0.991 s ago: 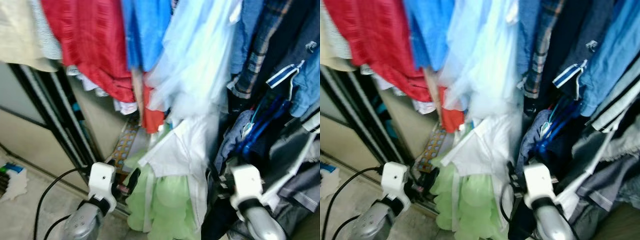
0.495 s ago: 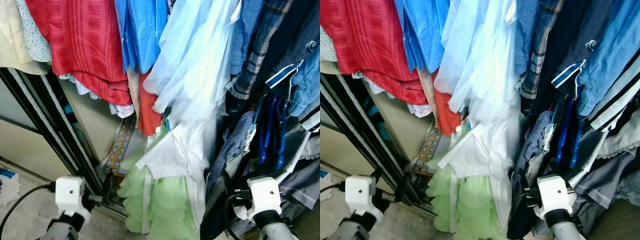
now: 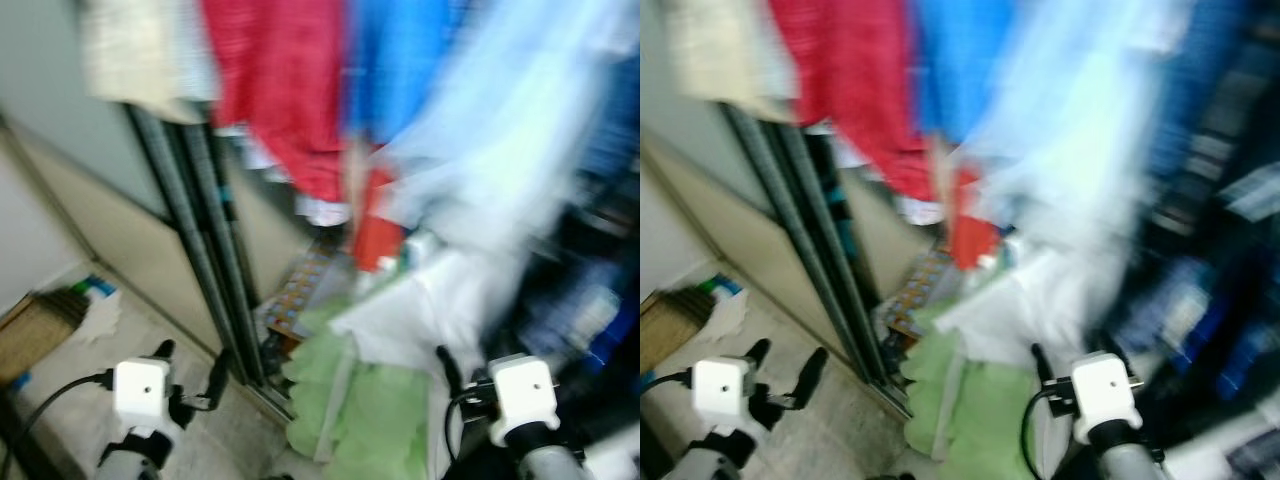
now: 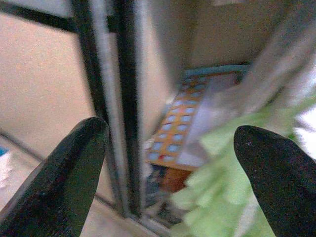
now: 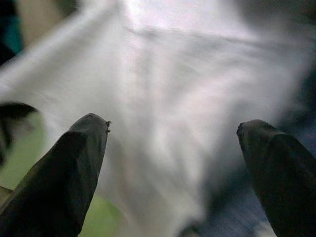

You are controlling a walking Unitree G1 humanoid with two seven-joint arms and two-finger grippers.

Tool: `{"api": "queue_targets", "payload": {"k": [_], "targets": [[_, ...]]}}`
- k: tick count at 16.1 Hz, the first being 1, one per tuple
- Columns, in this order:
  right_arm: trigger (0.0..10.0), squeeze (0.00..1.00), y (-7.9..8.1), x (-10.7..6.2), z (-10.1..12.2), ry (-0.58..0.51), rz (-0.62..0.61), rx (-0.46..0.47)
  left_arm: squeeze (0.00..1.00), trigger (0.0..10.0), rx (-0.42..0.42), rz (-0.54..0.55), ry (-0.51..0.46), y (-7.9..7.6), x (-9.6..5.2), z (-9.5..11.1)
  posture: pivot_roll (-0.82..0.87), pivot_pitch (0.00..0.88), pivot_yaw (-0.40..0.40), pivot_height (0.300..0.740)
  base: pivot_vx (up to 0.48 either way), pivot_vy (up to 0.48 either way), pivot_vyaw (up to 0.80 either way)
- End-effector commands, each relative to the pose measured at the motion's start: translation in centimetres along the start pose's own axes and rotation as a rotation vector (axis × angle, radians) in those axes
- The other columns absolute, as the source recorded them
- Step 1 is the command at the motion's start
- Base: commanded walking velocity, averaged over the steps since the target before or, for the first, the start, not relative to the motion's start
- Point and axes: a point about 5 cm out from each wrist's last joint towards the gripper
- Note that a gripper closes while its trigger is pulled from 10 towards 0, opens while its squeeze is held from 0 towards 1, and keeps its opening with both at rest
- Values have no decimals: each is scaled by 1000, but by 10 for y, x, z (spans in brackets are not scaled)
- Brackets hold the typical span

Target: Clean up the room

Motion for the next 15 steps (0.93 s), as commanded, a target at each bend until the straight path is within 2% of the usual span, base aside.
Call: {"api": "queue_targets", "payload": {"k": [1, 5, 8, 9, 11, 13, 14, 15], "targets": [[10000, 0, -3, -3, 0, 0, 3, -8, 0, 10000, 9, -7, -5, -2, 1, 1, 35, 54, 10, 740, 0, 0, 800], [10000, 0, 1, 3, 8, -28, 34, -4, 0, 10000, 29, -16, 1, -6, 4, -1, 27, 52, 11, 740, 0, 0, 800], [10000, 0, 5, 10, 12, -47, 50, -3, 0, 10000, 50, 92, -4, -3, 4, -4, 29, 47, 10, 740, 0, 0, 800], [10000, 0, 6, 14, 14, -56, 59, 3, 0, 10000, 34, 82, -11, -4, 5, -4, 32, 40, 9, 740, 0, 0, 800], [10000, 0, 8, 19, 17, -71, 69, 7, 0, 10000, -27, -21, -19, -10, 9, -4, 32, 40, 9, 740, 0, 0, 800], [10000, 0, 10, 25, 20, -83, 77, 9, 0, 10000, 18, 35, -17, -8, 12, -7, 37, 26, 6, 740, 0, 0, 800], [10000, 0, 11, 27, 21, -88, 80, 11, 0, 10000, 13, 58, -17, -9, 13, -8, 37, 26, 6, 740, 0, 0, 800], [10000, 0, 12, 31, 24, -100, 89, 11, 0, 10000, 53, 133, -31, -9, 13, -8, 45, 32, 5, 740, 0, 0, 800]]}}
Point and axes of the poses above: a point about 5 cm out from each wrist's last joint towards the gripper, its own x axis pointing out of the wrist towards the gripper, its own z axis along the axis of the wrist's last joint, y = z × x, and after that the axes turned 7 degrees about -x, right-handed
